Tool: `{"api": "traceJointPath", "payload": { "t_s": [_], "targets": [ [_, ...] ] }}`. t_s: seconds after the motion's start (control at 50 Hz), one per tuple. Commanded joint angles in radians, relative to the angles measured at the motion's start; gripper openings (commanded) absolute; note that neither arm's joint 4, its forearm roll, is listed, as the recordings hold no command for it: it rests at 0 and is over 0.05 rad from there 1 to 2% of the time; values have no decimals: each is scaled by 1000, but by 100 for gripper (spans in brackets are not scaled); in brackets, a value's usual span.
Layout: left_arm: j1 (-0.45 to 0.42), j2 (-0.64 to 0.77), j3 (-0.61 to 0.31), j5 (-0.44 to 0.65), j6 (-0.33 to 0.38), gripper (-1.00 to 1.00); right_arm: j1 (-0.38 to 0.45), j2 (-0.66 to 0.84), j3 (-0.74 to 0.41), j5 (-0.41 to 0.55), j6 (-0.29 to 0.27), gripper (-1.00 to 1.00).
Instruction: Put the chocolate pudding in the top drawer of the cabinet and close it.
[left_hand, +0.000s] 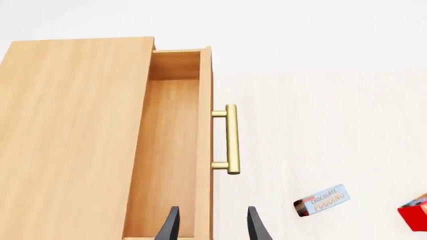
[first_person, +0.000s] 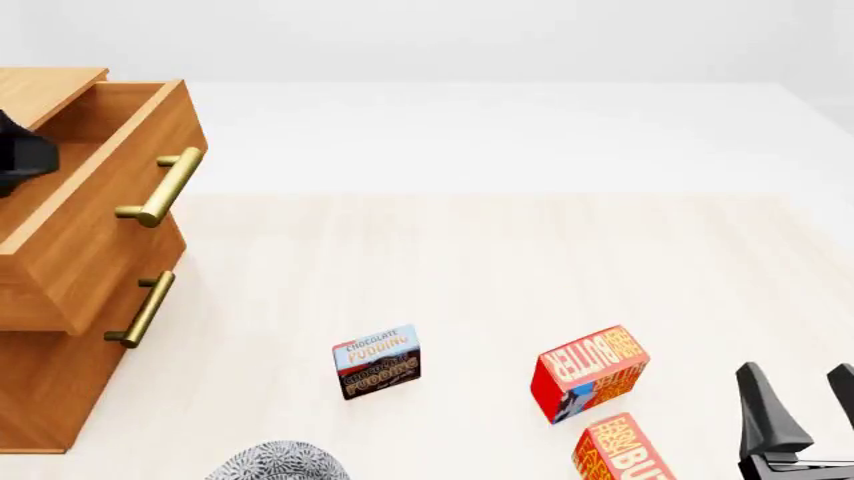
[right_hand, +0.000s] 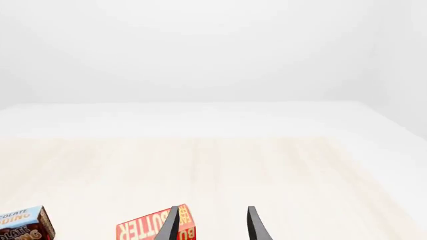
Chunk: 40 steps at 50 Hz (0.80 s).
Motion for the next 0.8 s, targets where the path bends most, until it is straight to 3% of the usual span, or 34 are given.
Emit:
{"api": "traceJointPath", "payload": {
  "t_s": [0.02, 0.4, 0.8],
  "targets": [
    [-5, 23, 74, -50, -21, 100, 0, 1, 0, -1, 0, 100],
    [10, 41, 171, -137, -14, 100, 0, 2, 1, -3, 0, 100],
    [-26, 33, 270, -188, -52, 100, 0, 0, 1, -1, 0, 100]
  ]
}}
